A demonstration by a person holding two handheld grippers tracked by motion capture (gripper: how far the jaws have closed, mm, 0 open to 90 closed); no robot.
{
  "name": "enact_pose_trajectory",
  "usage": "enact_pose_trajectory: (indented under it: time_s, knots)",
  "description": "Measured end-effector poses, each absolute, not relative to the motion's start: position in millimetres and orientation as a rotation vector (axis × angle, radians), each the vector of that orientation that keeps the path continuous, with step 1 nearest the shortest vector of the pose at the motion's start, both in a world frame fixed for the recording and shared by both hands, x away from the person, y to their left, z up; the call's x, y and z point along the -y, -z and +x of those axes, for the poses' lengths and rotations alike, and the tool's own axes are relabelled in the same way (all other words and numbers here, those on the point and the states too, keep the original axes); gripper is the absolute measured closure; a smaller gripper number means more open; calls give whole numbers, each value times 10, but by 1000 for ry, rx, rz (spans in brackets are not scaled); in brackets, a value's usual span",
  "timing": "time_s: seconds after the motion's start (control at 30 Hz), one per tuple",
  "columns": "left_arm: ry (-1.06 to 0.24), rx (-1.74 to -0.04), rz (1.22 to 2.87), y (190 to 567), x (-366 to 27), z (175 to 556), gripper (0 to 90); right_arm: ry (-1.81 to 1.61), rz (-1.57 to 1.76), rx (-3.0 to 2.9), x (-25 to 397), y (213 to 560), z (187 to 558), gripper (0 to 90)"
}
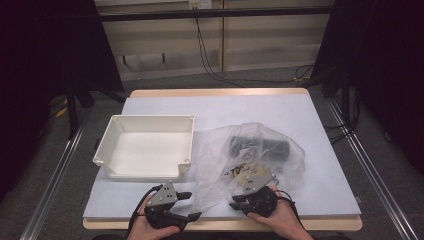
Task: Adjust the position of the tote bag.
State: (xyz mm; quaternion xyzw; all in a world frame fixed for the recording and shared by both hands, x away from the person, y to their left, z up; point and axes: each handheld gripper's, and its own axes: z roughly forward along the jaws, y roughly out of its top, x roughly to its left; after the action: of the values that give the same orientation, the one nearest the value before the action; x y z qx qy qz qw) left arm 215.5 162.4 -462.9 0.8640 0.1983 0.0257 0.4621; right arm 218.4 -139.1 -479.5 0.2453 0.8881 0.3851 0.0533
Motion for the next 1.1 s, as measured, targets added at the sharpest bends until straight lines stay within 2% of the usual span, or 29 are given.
enact_pose_trajectory:
  time_s: [0.17, 0.23, 0.53, 0.73, 0.8, 0.9, 1.1]
  knots:
    - [-74, -473, 2147, 4639, -1592, 2156, 312, -1151, 745, -2682, 1385, 4790, 2174, 851]
    - [-98, -466, 2158, 4648, -1583, 2156, 348, -1157, 739, -2692, 1389, 4793, 2180, 884]
    - [-116, -424, 2174, 4649, -1563, 2182, 470, -1185, 753, -2692, 1400, 4798, 2176, 896]
    - [-120, -415, 2183, 4656, -1462, 2210, 630, -1203, 758, -2698, 1410, 4801, 2184, 895]
    - [-124, -414, 2188, 4670, -1461, 2202, 727, -1214, 753, -2693, 1417, 4795, 2181, 894]
    - [-108, -424, 2173, 4657, -1501, 2213, 826, -1229, 762, -2686, 1436, 4781, 2177, 895]
    - [-72, -433, 2134, 4632, -1537, 2221, 863, -1255, 762, -2677, 1498, 4753, 2177, 895]
